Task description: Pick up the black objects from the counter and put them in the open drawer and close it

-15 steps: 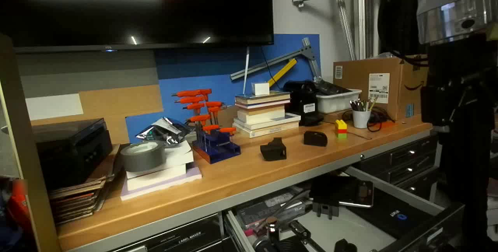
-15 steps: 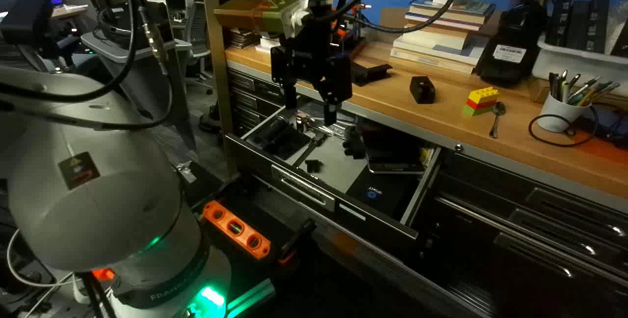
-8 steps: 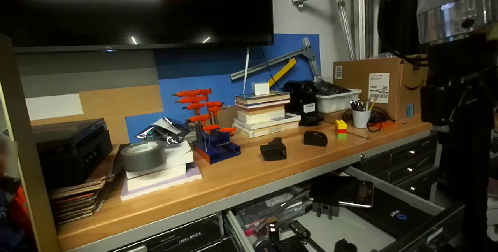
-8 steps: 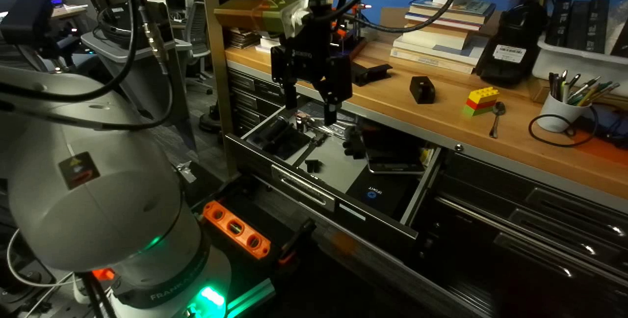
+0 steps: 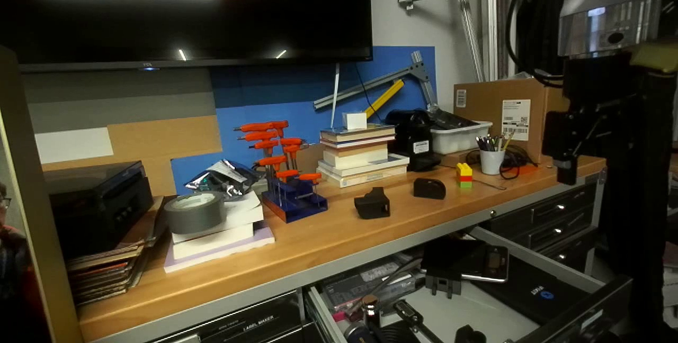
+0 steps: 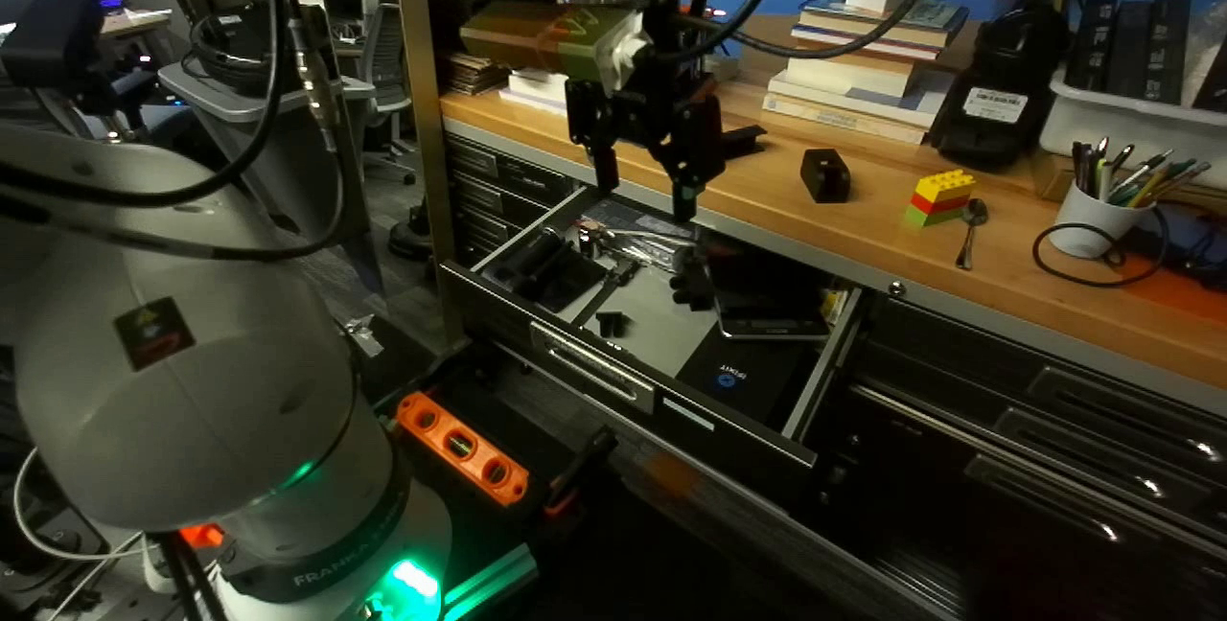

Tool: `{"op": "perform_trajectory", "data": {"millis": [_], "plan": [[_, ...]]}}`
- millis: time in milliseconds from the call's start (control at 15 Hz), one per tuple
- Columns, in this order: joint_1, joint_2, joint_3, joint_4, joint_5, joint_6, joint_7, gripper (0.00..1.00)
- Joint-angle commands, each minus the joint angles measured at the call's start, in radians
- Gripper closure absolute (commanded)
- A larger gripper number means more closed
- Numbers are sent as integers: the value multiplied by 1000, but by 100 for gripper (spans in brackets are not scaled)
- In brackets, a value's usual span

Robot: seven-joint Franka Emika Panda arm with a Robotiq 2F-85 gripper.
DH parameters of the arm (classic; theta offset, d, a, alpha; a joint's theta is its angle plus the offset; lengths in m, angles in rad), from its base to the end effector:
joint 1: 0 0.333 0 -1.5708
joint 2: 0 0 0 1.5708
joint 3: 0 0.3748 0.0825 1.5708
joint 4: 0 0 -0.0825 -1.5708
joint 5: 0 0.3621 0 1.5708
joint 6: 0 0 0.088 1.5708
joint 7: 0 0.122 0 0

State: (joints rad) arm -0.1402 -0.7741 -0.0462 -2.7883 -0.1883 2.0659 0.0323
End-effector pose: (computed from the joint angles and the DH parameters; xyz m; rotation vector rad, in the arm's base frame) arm 0.2476 -0.0600 0.4610 2.9964 -0.1816 0.0642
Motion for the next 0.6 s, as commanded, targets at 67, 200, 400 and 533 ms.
{"op": "perform_trajectory", "data": {"millis": [67,200,400,533], "plan": [[-4,242,-38,75,10,331,11,0],[2,376,-42,131,26,455,8,0],[51,563,-82,250,89,536,-110,0],[94,690,-115,357,184,555,-250,0]]}}
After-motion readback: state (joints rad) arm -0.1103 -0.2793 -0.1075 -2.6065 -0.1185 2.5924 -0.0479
